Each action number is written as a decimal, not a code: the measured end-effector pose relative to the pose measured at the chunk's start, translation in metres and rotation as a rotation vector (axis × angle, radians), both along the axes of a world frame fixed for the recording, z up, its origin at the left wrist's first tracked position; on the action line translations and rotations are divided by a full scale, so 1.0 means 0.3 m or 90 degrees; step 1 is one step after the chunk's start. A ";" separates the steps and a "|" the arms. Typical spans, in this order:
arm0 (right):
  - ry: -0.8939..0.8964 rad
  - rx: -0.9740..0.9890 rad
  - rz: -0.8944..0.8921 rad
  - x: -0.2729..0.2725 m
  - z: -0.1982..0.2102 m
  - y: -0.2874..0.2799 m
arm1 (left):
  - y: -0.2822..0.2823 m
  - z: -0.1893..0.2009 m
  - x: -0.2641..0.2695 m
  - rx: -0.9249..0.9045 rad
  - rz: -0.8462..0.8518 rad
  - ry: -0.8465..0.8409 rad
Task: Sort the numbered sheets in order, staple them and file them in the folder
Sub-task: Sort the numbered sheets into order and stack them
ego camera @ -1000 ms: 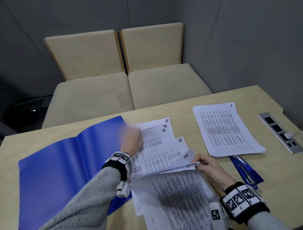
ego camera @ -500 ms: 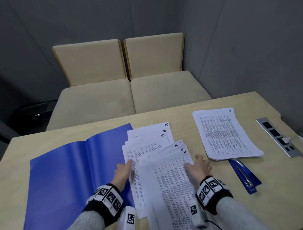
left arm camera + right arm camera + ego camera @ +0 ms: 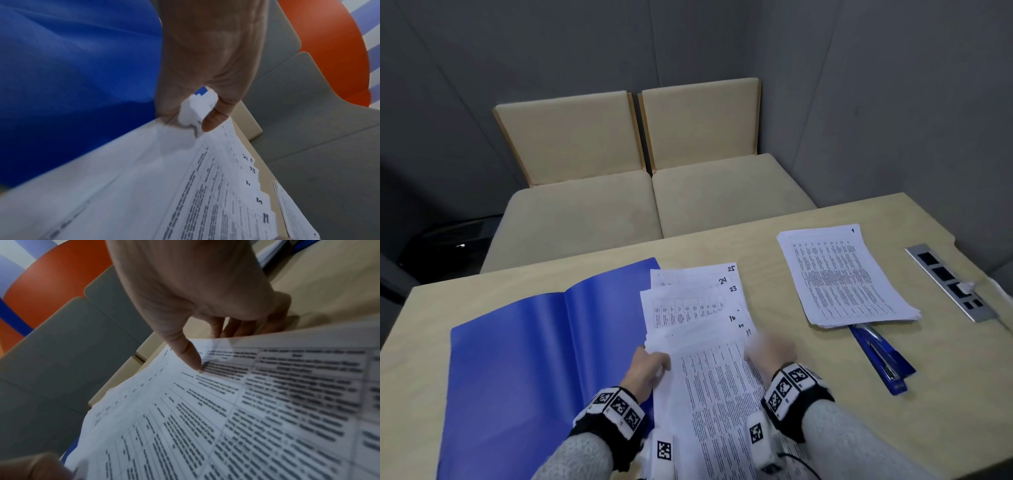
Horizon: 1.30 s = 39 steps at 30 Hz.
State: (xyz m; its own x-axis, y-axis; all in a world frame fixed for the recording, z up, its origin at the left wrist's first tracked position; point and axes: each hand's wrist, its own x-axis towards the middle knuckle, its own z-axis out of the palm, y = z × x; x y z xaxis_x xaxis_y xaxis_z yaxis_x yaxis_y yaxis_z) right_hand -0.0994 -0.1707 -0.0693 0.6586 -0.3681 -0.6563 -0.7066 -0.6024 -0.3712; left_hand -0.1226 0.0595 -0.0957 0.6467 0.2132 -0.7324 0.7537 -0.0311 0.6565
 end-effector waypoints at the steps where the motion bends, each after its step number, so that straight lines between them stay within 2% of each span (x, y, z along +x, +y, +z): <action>1: -0.010 0.003 0.000 -0.002 -0.006 0.004 | -0.003 0.002 -0.008 0.019 -0.026 0.002; 4: -0.054 0.088 -0.030 -0.003 0.000 0.009 | -0.037 0.073 -0.012 0.086 -0.137 -0.026; 6: -0.066 0.175 -0.075 0.000 0.015 -0.003 | -0.068 0.134 -0.010 0.160 -0.192 -0.089; 9: -0.069 0.252 -0.080 0.020 0.068 -0.038 | -0.106 0.259 -0.004 0.205 -0.152 -0.230; 11: -0.174 0.342 -0.097 0.051 0.162 -0.058 | -0.124 0.369 0.021 0.223 -0.100 -0.340; 15: -0.461 0.480 -0.057 0.110 0.455 -0.059 | -0.175 0.563 0.095 0.305 -0.030 -0.578; 17: -0.548 0.522 -0.054 0.128 0.535 -0.047 | -0.208 0.606 0.113 0.324 0.003 -0.670; 19: -0.576 0.539 -0.040 0.129 0.554 -0.029 | -0.233 0.601 0.112 0.311 0.011 -0.723; 24: -0.540 0.546 -0.072 0.144 0.460 -0.018 | -0.236 0.469 0.100 0.267 0.004 -0.660; 27: -0.531 0.543 -0.129 0.165 0.438 -0.015 | -0.216 0.442 0.107 0.207 0.020 -0.605; 31: -0.542 0.552 -0.152 0.194 0.453 -0.028 | -0.177 0.420 0.151 0.160 0.054 -0.588; 36: -0.568 0.560 -0.095 0.219 0.477 -0.026 | -0.158 0.410 0.194 0.156 0.038 -0.583; 39: -0.529 0.572 -0.098 0.234 0.443 -0.020 | -0.158 0.391 0.206 0.157 0.027 -0.566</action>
State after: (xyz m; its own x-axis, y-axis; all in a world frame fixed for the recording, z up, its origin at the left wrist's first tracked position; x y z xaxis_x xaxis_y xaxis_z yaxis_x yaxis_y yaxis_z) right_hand -0.0291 -0.1766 0.0637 0.9863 -0.1131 -0.1200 -0.1001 0.1676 -0.9808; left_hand -0.0608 0.0122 0.0216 0.9375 0.3336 0.0992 -0.0211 -0.2302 0.9729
